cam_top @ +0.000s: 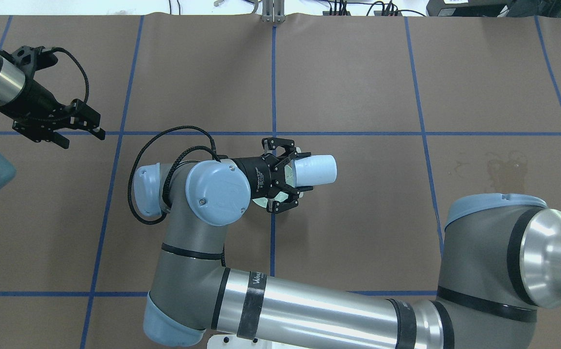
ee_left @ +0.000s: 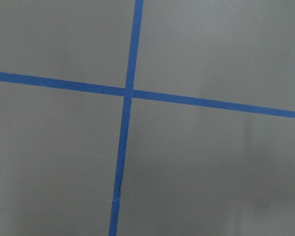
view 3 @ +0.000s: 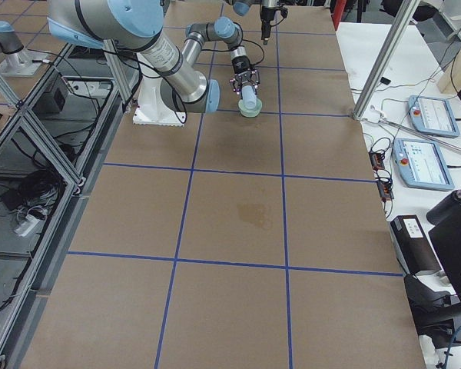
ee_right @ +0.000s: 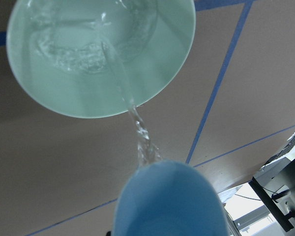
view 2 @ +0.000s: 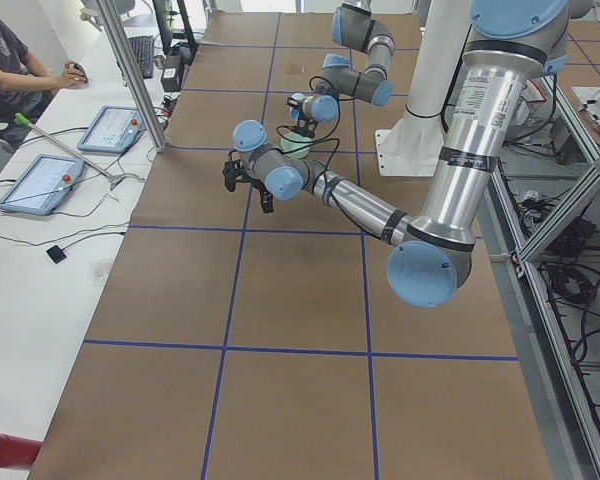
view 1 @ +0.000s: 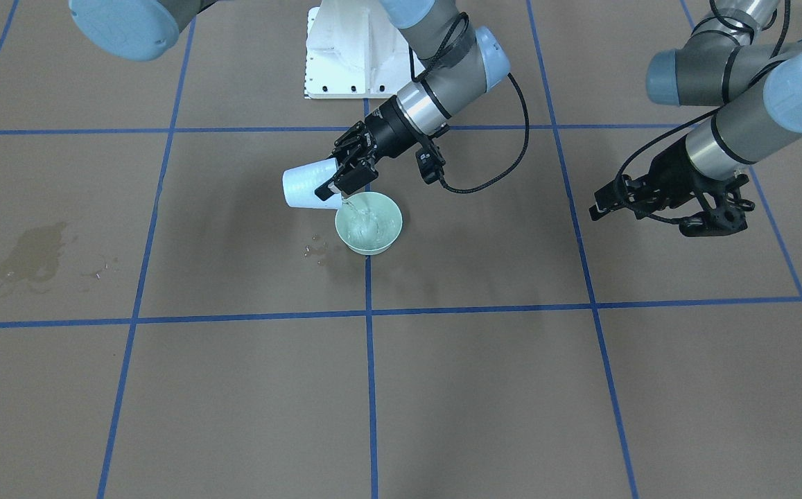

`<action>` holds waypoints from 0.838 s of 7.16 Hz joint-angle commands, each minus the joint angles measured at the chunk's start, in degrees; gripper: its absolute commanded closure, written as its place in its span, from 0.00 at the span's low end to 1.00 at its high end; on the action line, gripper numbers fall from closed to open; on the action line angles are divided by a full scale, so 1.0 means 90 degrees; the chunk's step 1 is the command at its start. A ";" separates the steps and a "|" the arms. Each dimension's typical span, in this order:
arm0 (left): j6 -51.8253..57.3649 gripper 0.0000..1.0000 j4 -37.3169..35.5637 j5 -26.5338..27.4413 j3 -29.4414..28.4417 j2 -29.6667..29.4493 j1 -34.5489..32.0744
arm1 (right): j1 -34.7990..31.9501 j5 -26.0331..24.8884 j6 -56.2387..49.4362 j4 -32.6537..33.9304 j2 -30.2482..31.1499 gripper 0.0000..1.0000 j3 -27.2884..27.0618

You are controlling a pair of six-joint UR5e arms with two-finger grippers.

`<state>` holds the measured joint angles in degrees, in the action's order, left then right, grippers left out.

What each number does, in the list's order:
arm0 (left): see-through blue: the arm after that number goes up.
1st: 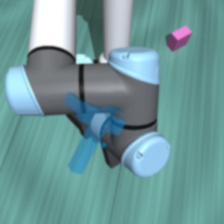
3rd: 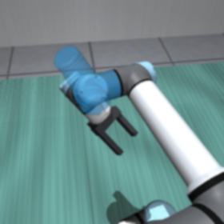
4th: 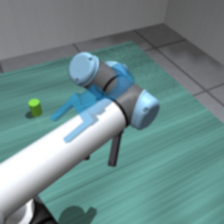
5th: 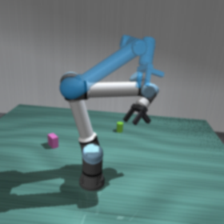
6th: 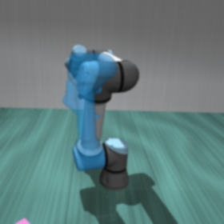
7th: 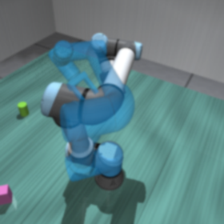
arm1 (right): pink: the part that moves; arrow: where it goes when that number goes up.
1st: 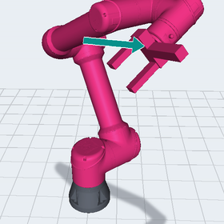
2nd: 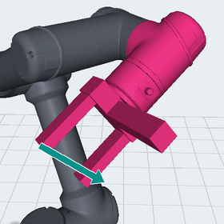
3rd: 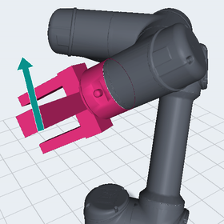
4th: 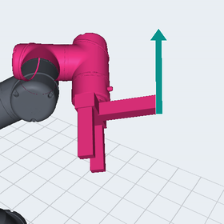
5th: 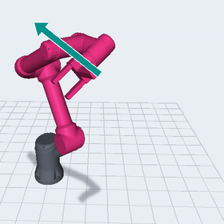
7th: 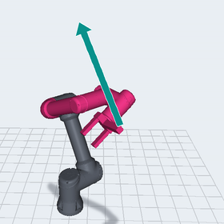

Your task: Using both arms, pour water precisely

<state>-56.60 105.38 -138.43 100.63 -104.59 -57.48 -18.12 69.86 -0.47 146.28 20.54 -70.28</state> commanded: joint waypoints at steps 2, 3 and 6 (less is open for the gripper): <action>0.0000 0.08 0.0000 0.0000 0.0001 0.0000 0.0000 | 0.0011 -0.0135 0.0245 0.0270 -0.0026 1.00 -0.0004; 0.0000 0.08 0.0000 0.0000 0.0001 0.0000 0.0000 | 0.0001 -0.0077 0.1011 0.0057 0.0003 1.00 -0.0072; 0.0000 0.08 0.0010 0.0000 0.0001 -0.0010 0.0000 | -0.0464 0.0854 0.1756 -0.0763 0.0644 1.00 -0.1559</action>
<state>-56.60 105.44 -138.43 100.64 -104.66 -57.48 -19.51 72.21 11.31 142.23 23.12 -77.39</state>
